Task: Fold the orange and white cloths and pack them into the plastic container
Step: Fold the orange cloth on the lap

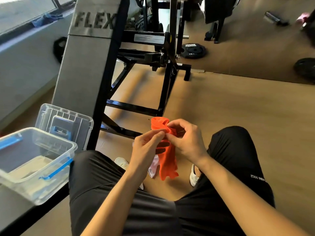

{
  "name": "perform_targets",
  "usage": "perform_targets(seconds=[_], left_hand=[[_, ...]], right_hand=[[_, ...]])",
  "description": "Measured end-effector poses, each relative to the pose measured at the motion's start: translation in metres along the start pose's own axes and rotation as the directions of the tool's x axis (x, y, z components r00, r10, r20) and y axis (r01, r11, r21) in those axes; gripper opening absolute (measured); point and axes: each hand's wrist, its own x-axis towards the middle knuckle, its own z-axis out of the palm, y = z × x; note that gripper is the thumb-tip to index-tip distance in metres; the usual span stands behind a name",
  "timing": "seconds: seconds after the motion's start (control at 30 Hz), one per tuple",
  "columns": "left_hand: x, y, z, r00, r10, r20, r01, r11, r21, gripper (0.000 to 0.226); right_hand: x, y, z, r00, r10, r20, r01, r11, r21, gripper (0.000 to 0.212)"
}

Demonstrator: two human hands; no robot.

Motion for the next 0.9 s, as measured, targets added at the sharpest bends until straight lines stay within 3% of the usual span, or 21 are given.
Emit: perform_targets(seconds=[0.1,0.23,0.3,0.37,0.43,0.53,0.63,0.73,0.83,0.9], left_hand=[[-0.001,-0.008,-0.016,0.998,0.047,0.047,-0.048,0.998,0.029,0.02],[0.012,-0.021,-0.043,0.971,0.22,-0.093,-0.194,0.954,0.229,0.022],[0.021,-0.025,-0.056,0.98,0.197,-0.015,-0.183,0.935,0.304,0.048],[0.026,-0.025,-0.061,0.982,0.117,0.149,-0.157,0.942,0.296,0.058],[0.03,-0.024,-0.061,0.965,0.098,0.242,-0.152,0.964,0.218,0.037],[0.036,-0.02,-0.055,0.964,0.186,0.189,-0.216,0.964,0.152,0.01],[0.041,-0.011,-0.049,0.954,0.281,0.108,-0.292,0.95,0.108,0.006],[0.044,-0.007,-0.042,0.945,0.311,0.099,-0.322,0.938,0.128,0.009],[0.046,-0.006,-0.04,0.937,0.332,0.106,-0.345,0.927,0.146,0.011],[0.044,-0.004,-0.038,0.938,0.335,0.084,-0.344,0.927,0.149,0.016]], right_hand=[[0.002,0.005,-0.008,0.998,0.014,0.061,-0.014,1.0,0.01,0.016],[0.004,0.002,-0.021,0.979,0.016,0.204,-0.024,0.999,0.037,0.015],[0.006,-0.002,-0.027,0.969,0.011,0.247,-0.03,0.997,0.073,0.017],[0.008,-0.006,-0.032,0.964,-0.004,0.267,-0.022,0.995,0.097,0.017],[0.009,-0.011,-0.036,0.96,-0.021,0.279,-0.007,0.995,0.099,0.017],[0.011,-0.01,-0.041,0.957,-0.026,0.289,0.022,1.0,0.018,0.019],[0.01,-0.014,-0.043,0.944,-0.057,0.326,0.077,0.996,-0.048,0.033],[0.009,-0.026,-0.044,0.88,-0.115,0.46,0.173,0.981,-0.087,0.055],[0.013,-0.027,-0.042,0.806,-0.121,0.58,0.252,0.956,-0.151,0.055],[0.017,-0.024,-0.04,0.815,-0.121,0.566,0.271,0.944,-0.189,0.056]])
